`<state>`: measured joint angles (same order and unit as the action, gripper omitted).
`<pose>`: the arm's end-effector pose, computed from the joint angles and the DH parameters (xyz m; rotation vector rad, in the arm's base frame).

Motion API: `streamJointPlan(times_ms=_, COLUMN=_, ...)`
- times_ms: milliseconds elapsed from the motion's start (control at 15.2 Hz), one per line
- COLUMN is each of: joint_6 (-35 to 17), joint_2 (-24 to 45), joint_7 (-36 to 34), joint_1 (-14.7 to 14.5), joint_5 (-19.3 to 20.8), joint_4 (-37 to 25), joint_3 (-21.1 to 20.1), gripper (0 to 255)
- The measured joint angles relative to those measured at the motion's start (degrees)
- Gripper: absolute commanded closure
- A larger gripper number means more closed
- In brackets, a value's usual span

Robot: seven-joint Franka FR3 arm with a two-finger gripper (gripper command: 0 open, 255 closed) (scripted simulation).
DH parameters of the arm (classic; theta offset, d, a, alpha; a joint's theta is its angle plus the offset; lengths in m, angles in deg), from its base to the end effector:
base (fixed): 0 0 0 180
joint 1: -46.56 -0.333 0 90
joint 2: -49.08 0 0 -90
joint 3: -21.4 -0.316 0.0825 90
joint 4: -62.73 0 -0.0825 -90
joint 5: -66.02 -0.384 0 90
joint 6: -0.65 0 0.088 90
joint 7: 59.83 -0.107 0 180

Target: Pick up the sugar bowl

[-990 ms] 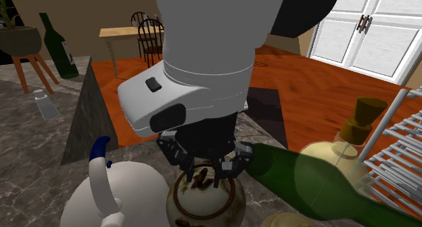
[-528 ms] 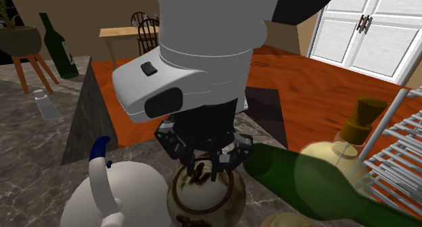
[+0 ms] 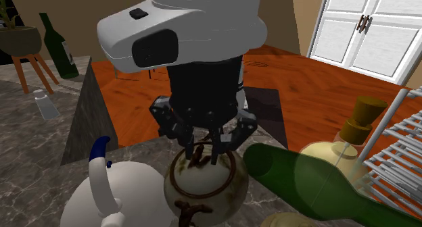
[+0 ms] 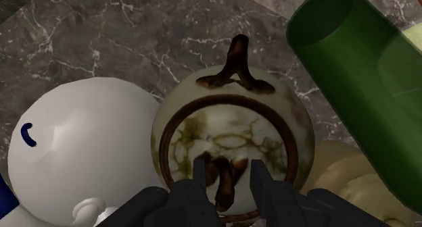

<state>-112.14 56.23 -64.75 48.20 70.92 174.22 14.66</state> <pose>0.5728 0.0439 0.4098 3.0665 0.0615 -0.1460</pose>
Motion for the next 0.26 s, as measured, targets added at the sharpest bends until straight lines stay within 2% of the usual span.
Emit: streamJointPlan(times_ms=264, joint_6=2.6, joint_2=-0.9, joint_7=0.1, joint_1=-0.1, joint_5=-0.2, joint_4=-1.7, joint_3=-0.1, gripper=255)
